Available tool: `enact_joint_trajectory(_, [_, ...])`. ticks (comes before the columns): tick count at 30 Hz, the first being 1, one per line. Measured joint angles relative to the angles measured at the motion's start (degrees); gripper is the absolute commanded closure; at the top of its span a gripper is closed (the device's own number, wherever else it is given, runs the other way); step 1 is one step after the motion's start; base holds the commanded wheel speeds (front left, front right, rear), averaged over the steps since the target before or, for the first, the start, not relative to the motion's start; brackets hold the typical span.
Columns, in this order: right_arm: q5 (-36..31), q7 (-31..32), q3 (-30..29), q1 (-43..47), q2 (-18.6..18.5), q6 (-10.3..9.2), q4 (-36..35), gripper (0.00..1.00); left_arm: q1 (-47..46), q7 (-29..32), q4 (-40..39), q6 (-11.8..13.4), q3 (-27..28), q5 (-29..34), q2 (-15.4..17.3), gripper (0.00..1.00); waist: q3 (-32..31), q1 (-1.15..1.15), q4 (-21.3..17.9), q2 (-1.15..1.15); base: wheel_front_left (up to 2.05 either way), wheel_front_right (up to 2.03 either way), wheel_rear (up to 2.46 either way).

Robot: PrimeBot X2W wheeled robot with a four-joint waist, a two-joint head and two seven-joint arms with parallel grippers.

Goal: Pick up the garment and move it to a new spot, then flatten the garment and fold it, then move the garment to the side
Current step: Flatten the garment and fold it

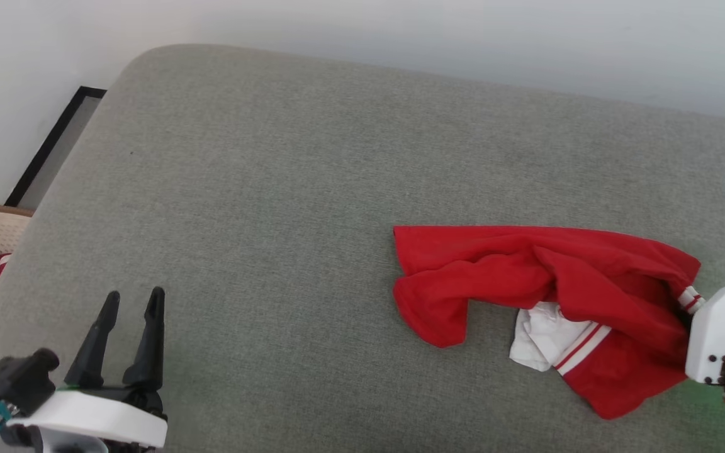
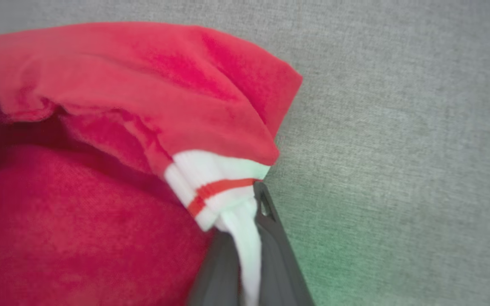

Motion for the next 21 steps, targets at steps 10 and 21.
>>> enact_joint_trajectory(10, [-3.0, -1.7, -1.7, 2.0, 4.9, 0.00, -6.9, 0.00, -5.2, 0.0, 1.0, 0.0, -8.1, -3.7, 7.6, 0.00, -1.2, 0.00, -2.5, 0.00, 0.00, 0.00, 0.00])
enact_joint_trajectory(21, [-7.3, -13.0, -2.4, 4.9, 10.1, 0.00, -17.8, 0.00, -17.3, 10.6, 2.3, 0.0, -19.6, -12.0, 16.7, 0.00, -2.9, 0.00, -7.4, 0.00, 0.00, 0.00, 0.00])
